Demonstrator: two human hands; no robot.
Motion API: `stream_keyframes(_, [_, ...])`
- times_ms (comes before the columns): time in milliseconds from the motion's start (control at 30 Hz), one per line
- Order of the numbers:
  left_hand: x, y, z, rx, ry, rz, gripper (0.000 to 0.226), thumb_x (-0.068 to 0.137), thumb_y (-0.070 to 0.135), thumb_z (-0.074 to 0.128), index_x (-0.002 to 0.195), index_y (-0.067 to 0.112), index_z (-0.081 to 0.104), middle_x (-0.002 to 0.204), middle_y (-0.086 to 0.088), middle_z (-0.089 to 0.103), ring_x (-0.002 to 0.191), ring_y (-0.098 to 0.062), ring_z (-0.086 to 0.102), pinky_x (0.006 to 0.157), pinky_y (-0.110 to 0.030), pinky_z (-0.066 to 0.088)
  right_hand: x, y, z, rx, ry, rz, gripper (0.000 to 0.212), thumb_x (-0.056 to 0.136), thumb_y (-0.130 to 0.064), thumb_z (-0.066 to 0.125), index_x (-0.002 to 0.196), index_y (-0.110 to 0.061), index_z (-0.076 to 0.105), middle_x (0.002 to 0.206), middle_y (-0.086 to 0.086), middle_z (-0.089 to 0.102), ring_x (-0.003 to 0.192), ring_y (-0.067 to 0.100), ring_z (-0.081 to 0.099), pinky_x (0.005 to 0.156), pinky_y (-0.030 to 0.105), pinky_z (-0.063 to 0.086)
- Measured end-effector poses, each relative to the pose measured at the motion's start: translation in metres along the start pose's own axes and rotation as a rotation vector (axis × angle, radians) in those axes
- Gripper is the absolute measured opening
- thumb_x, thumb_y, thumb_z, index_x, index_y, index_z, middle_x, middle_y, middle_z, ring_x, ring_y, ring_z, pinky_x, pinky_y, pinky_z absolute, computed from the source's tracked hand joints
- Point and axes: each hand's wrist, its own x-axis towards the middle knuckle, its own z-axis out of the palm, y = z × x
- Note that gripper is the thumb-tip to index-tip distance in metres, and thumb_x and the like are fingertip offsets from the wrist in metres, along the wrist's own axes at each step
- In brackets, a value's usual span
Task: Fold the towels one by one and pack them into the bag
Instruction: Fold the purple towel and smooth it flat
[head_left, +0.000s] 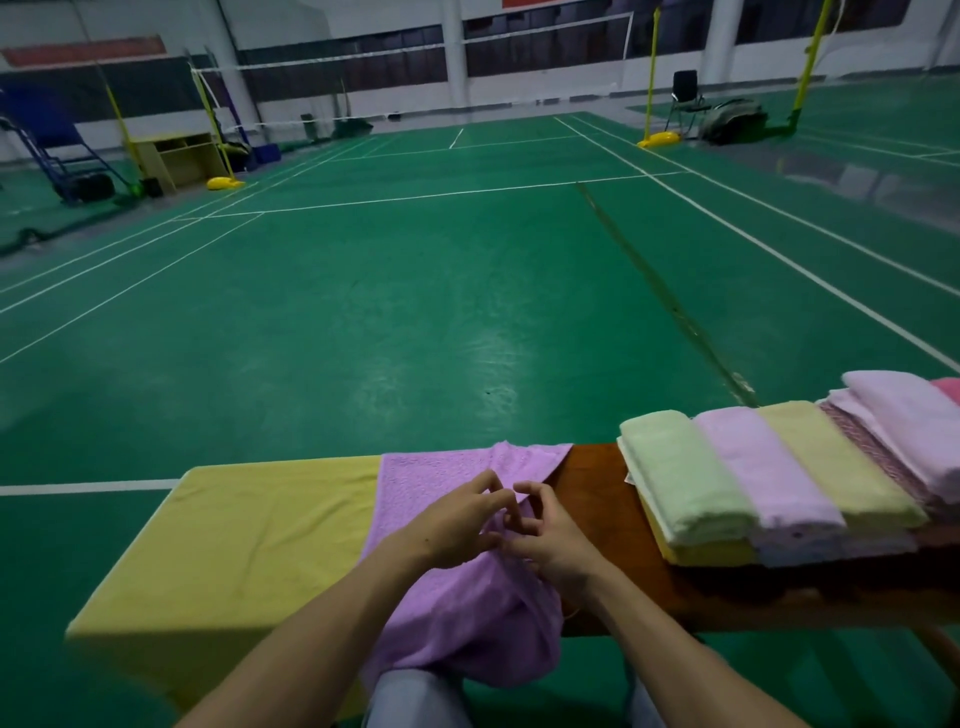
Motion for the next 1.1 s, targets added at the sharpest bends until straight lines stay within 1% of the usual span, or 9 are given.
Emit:
stream_keyframes(67, [-0.004,-0.003,0.0,0.015,0.004,0.01,0.03,0.089,0.025,0.066,0.118,0.021,0.056,0.127,0.002,0.04,0.1,-0.017,0.053,0.086,-0.031,0.049,0.0,0.0,0.002,0.008,-0.015,-0.002,0.07,0.081,0.003,0.073,0.13,-0.032,0.036,0.117,0.005,0.065,0.111,0.02,0.065,0.089,0.038,0.057])
stream_keyframes(200, [-0.012,-0.012,0.003,0.031,0.001,0.02,0.036,0.091,0.027,0.063,0.124,0.024,0.05,0.135,0.003,0.031,0.103,-0.017,0.052,0.085,-0.028,0.047,0.0,-0.001,0.007,0.017,-0.018,0.013,0.075,0.08,0.008,0.072,0.129,-0.036,0.036,0.119,-0.002,0.063,0.108,0.026,0.067,0.059,0.022,0.053])
stream_keyframes(367, [-0.018,-0.022,0.007,0.096,-0.02,0.096,0.028,0.094,0.027,0.059,0.121,0.024,0.053,0.135,0.001,0.03,0.109,-0.019,0.048,0.091,-0.035,0.047,0.003,0.003,0.012,0.034,-0.046,0.019,0.078,0.081,0.014,0.068,0.134,-0.031,0.033,0.129,0.01,0.061,0.084,0.019,0.071,0.049,0.02,0.048])
stream_keyframes(467, [-0.019,-0.025,0.005,0.143,-0.076,0.113,0.028,0.096,0.03,0.055,0.124,0.031,0.057,0.139,0.001,0.027,0.116,-0.017,0.041,0.096,-0.035,0.043,0.005,0.005,0.014,0.03,-0.073,0.013,0.081,0.079,0.015,0.069,0.136,-0.03,0.033,0.131,0.014,0.059,0.095,0.029,0.072,0.051,0.022,0.049])
stream_keyframes(567, [-0.019,-0.023,0.003,0.195,-0.131,0.118,0.017,0.094,0.026,0.057,0.109,0.028,0.065,0.138,0.001,0.026,0.118,-0.018,0.036,0.094,-0.034,0.042,0.004,0.005,0.017,0.011,-0.101,0.003,0.083,0.077,0.016,0.07,0.135,-0.032,0.035,0.137,0.015,0.054,0.099,0.029,0.07,0.054,0.023,0.051])
stream_keyframes(633, [-0.019,-0.023,0.002,0.2,-0.142,0.114,0.014,0.093,0.024,0.057,0.104,0.024,0.066,0.135,0.001,0.028,0.114,-0.017,0.038,0.093,-0.033,0.043,0.005,0.006,0.018,-0.016,-0.103,-0.02,0.082,0.076,0.014,0.071,0.133,-0.034,0.037,0.137,0.013,0.054,0.108,0.029,0.067,0.064,0.028,0.055])
stream_keyframes(733, [-0.021,-0.029,-0.001,0.154,-0.14,0.078,0.021,0.092,0.021,0.057,0.113,0.02,0.059,0.131,0.0,0.031,0.107,-0.018,0.046,0.091,-0.036,0.046,0.005,0.008,0.017,-0.061,-0.108,-0.045,0.084,0.073,0.013,0.072,0.132,-0.035,0.038,0.135,0.012,0.055,0.111,0.028,0.066,0.078,0.035,0.058])
stream_keyframes(867, [-0.028,-0.037,-0.01,0.101,-0.166,0.036,0.017,0.093,0.026,0.059,0.106,0.016,0.057,0.119,-0.001,0.042,0.096,-0.019,0.049,0.086,-0.034,0.047,0.0,0.002,0.017,-0.188,-0.111,-0.048,0.082,0.073,0.01,0.076,0.132,-0.032,0.038,0.124,0.008,0.06,0.11,0.023,0.065,0.088,0.039,0.058])
stream_keyframes(1100, [-0.044,-0.055,-0.025,0.022,-0.068,-0.062,0.023,0.091,0.036,0.062,0.081,0.02,0.051,0.095,0.0,0.049,0.08,-0.016,0.049,0.063,-0.02,0.035,-0.004,-0.011,0.017,-0.446,-0.184,-0.015,0.05,0.086,-0.006,0.071,0.125,-0.029,0.052,0.097,0.006,0.064,0.087,0.014,0.065,0.072,0.021,0.054])
